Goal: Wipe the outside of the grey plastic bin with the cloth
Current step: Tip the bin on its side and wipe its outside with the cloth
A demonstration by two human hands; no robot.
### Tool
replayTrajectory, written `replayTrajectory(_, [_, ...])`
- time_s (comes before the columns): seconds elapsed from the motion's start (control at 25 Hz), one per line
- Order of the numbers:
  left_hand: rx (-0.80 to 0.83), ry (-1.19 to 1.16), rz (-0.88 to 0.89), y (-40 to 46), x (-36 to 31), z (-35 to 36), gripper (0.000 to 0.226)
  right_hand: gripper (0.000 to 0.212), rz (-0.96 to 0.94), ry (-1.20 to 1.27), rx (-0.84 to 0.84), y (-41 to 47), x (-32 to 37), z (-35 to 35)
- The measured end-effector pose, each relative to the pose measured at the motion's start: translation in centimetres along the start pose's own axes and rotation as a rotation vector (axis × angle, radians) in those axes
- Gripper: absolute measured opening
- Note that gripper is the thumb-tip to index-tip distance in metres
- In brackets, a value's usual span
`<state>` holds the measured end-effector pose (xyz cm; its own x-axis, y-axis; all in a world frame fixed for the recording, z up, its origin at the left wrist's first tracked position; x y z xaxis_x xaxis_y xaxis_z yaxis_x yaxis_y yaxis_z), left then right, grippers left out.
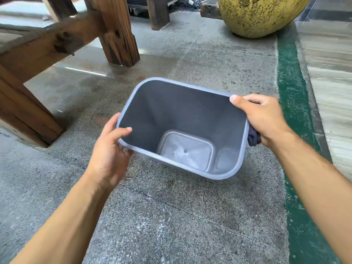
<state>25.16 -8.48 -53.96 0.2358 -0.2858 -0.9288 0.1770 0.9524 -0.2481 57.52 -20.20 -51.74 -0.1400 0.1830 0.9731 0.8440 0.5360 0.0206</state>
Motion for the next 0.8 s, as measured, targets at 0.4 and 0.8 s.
replayTrajectory(0.4, [-0.340, -0.061, 0.129, 1.7, -3.6, -9.0, 0.074, 0.013, 0.101, 0.058, 0.251, -4.8, -0.1, 12.1])
replayTrajectory(0.8, [-0.455, -0.025, 0.202, 5.0, -2.8, -12.1, 0.083, 0.019, 0.018, 0.098, 0.193, -4.6, 0.3, 18.3])
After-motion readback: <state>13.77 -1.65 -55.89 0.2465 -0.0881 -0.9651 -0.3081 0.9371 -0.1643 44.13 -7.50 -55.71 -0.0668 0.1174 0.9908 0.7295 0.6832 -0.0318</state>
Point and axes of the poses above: each hand's wrist, its own y-axis towards the middle knuckle, its own z-axis out of the palm, x = y × z, the point moved 3 cm from there along y, towards the middle knuckle, and after that the axes turned 9 degrees about -x, right-handed, at the moved point
